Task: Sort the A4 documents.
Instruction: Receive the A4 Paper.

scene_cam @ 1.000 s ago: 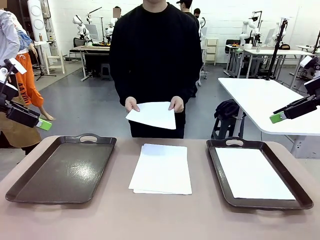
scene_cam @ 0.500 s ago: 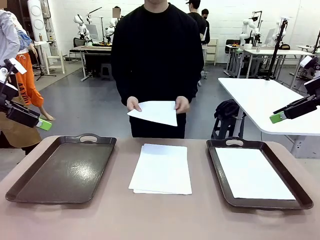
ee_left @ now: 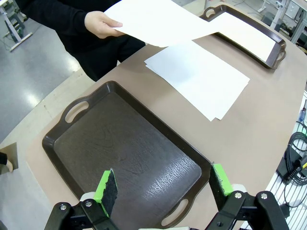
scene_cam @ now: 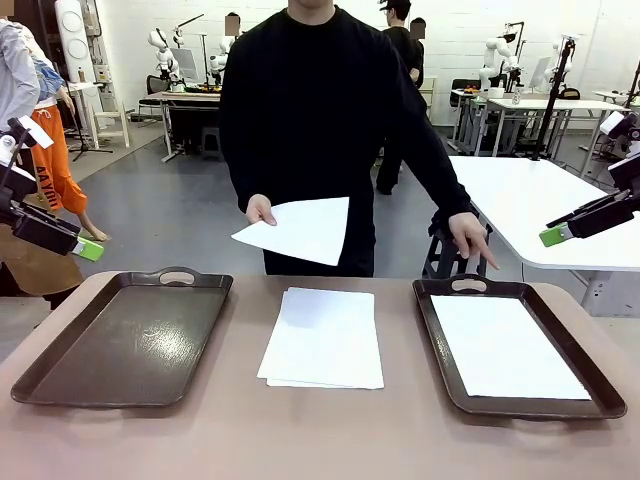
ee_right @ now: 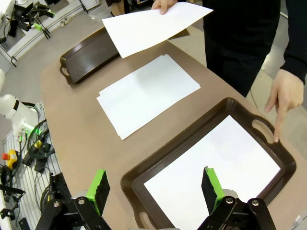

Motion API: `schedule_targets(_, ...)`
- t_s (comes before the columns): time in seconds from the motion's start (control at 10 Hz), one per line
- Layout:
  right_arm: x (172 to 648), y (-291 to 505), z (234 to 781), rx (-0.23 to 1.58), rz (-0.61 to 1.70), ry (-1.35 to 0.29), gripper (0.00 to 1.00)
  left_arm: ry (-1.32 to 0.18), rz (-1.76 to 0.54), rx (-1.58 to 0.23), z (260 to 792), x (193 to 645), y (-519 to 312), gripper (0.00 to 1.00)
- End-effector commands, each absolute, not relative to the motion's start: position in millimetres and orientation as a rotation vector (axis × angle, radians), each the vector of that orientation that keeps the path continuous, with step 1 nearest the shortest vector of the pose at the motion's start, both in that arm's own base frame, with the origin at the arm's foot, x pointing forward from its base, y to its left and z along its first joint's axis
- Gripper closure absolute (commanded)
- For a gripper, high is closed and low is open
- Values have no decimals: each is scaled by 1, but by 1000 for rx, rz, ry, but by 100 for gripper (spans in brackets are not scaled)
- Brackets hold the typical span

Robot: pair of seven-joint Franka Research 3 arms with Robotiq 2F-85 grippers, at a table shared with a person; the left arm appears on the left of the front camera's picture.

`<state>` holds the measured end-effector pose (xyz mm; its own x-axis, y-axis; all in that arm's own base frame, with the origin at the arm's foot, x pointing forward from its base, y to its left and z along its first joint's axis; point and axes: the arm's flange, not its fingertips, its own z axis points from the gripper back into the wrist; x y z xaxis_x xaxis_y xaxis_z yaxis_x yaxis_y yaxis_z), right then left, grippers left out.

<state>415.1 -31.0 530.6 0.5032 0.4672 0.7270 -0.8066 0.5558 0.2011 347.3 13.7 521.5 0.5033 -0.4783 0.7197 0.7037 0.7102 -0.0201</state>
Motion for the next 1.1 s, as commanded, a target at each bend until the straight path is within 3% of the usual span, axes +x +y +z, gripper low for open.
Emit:
schedule_targets(0.0,416,-31,530,568,825,-673,0,-766,-743,-333,520,348,16,0)
schedule_targets(0.5,415,-31,531,573,822,-669,0,-766,-743,-333,520,348,16,0)
schedule_targets(1.0,490,32,486,985,557,-620,0,-766,-743,-333,520,348,16,0)
